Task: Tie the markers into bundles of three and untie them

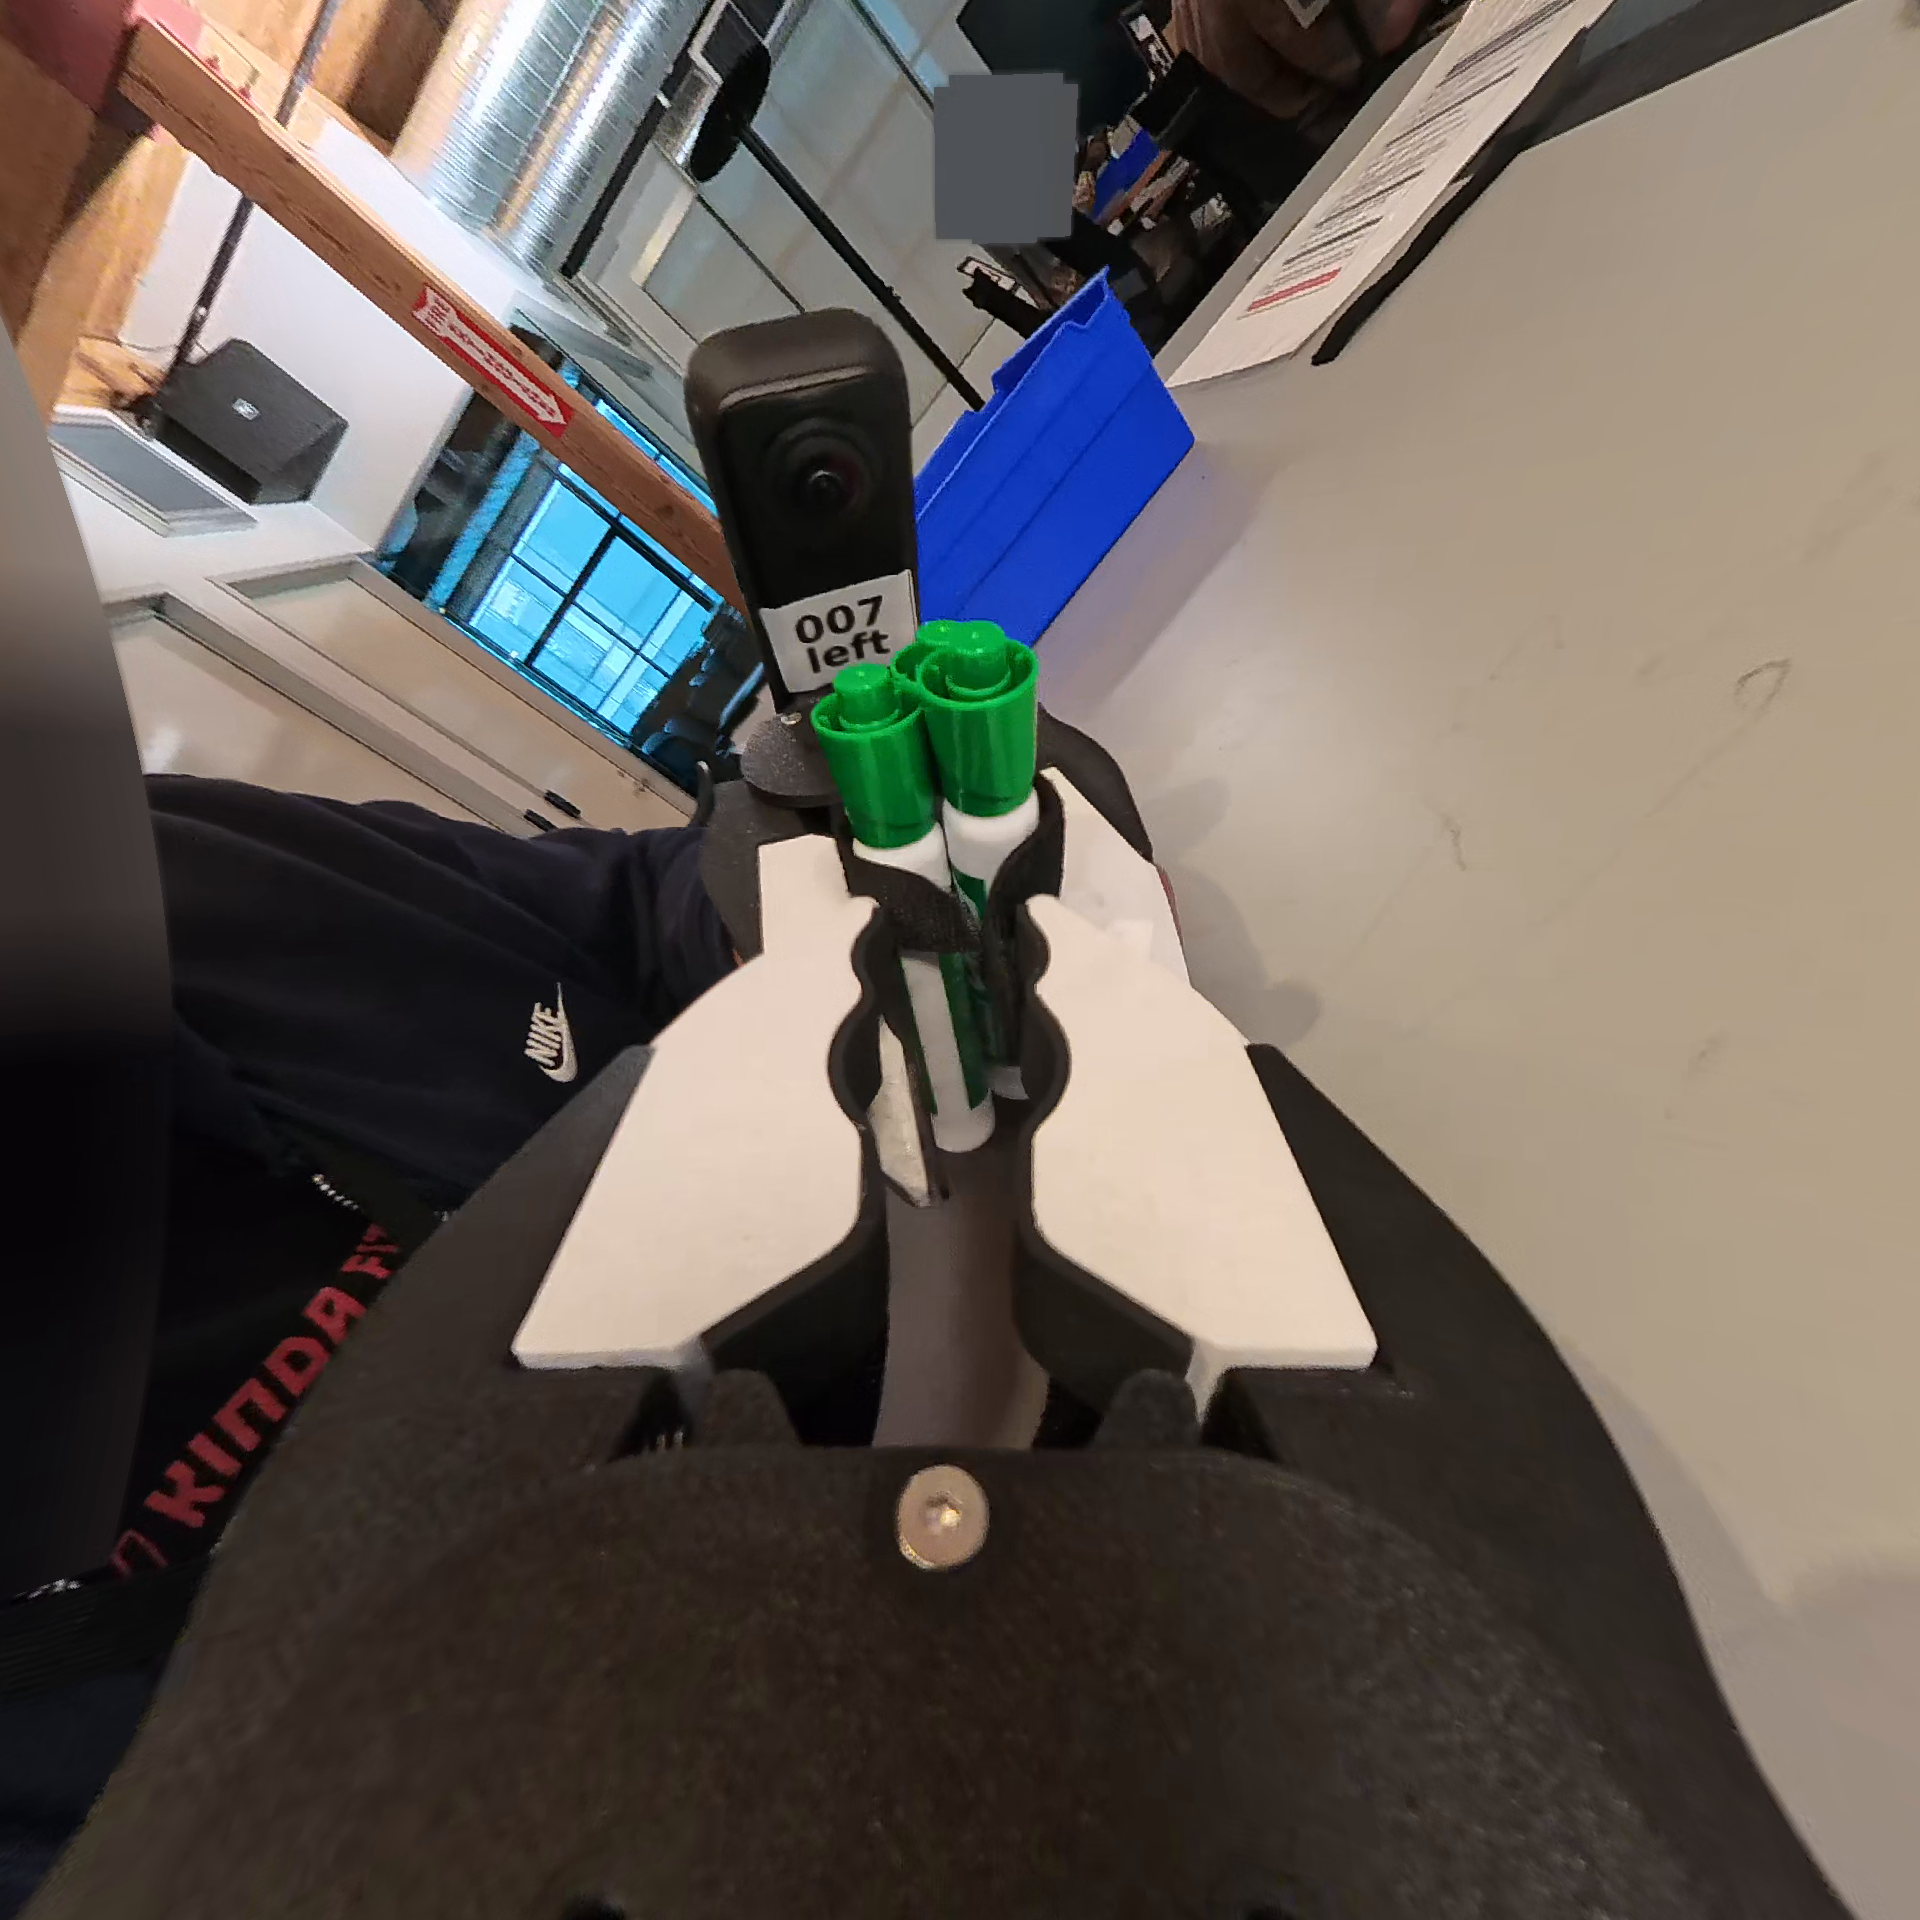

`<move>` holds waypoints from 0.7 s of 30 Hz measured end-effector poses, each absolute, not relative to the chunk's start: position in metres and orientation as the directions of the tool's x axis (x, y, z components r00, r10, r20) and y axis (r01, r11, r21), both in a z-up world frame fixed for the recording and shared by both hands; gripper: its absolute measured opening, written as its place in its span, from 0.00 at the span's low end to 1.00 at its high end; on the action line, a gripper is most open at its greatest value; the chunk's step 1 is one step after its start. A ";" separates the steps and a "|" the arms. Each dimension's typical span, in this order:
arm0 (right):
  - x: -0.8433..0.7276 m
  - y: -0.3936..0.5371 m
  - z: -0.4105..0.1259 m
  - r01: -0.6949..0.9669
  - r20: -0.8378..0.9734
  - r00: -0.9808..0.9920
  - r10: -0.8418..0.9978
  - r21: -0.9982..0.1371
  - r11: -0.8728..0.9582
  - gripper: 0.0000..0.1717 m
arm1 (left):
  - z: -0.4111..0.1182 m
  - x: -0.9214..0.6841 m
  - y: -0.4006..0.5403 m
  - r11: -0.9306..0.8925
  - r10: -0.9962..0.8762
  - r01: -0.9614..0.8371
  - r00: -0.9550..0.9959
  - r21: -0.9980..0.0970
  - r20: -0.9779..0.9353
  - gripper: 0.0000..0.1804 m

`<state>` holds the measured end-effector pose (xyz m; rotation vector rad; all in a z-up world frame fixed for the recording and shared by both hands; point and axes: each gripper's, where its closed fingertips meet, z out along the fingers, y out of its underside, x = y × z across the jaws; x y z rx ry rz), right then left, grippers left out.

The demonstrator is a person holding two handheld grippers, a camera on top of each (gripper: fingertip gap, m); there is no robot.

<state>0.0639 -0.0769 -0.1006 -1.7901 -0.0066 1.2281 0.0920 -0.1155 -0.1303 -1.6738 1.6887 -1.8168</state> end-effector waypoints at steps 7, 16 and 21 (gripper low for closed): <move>0.064 -0.075 -0.105 -0.460 -0.729 0.515 0.451 -0.679 -0.572 0.12 | -0.133 0.093 -0.114 -0.374 -0.711 -0.550 -0.346 -0.746 0.612 0.24; 0.065 -0.076 -0.108 -0.430 -0.717 0.531 0.451 -0.687 -0.586 0.03 | -0.132 0.094 -0.114 -0.371 -0.715 -0.547 -0.347 -0.751 0.607 0.23; 0.066 -0.077 -0.110 -0.410 -0.719 0.533 0.446 -0.681 -0.607 0.02 | -0.132 0.093 -0.115 -0.417 -0.668 -0.561 -0.345 -0.715 0.659 0.23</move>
